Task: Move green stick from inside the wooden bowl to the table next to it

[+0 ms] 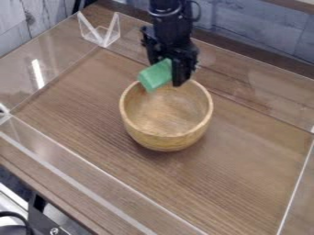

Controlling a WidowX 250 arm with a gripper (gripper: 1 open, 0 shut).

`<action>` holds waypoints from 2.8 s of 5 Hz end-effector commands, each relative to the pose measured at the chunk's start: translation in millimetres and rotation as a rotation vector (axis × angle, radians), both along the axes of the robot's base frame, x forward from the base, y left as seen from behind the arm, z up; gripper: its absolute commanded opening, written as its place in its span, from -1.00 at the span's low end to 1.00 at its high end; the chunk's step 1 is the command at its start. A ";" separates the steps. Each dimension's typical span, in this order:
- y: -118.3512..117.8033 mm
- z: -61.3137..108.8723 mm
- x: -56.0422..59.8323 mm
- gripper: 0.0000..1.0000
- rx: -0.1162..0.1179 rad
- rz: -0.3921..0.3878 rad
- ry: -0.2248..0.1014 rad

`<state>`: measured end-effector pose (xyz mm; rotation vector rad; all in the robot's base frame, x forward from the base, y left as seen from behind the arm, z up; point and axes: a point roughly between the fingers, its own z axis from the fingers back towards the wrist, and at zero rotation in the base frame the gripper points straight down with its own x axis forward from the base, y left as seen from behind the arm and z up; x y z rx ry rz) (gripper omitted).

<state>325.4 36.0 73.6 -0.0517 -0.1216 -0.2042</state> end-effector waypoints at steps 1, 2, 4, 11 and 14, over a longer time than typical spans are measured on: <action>-7.9 20.1 0.0 -1.00 0.014 0.007 -0.057; -16.0 14.5 4.0 -1.00 0.017 0.035 -0.058; -27.3 5.5 7.7 -1.00 0.022 0.091 -0.059; -1.8 21.5 8.6 -1.00 0.002 -0.111 -0.070; -22.5 46.1 7.8 -1.00 -0.008 -0.107 -0.075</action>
